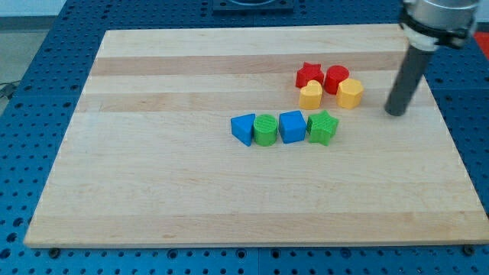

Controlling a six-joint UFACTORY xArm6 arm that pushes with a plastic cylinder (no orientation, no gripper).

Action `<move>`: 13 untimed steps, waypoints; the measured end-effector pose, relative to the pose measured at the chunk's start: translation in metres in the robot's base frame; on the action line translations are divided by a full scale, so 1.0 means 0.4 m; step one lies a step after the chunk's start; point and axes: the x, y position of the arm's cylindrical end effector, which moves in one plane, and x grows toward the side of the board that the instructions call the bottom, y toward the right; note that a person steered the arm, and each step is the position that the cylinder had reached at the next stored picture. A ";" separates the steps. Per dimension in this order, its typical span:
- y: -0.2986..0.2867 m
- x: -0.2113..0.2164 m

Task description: Place the yellow hexagon to the right of the red circle

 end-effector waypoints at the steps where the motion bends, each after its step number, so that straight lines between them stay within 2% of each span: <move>1: -0.060 0.081; 2: -0.108 0.093; 4: -0.213 -0.008; 8: -0.179 -0.090; 13: -0.129 -0.092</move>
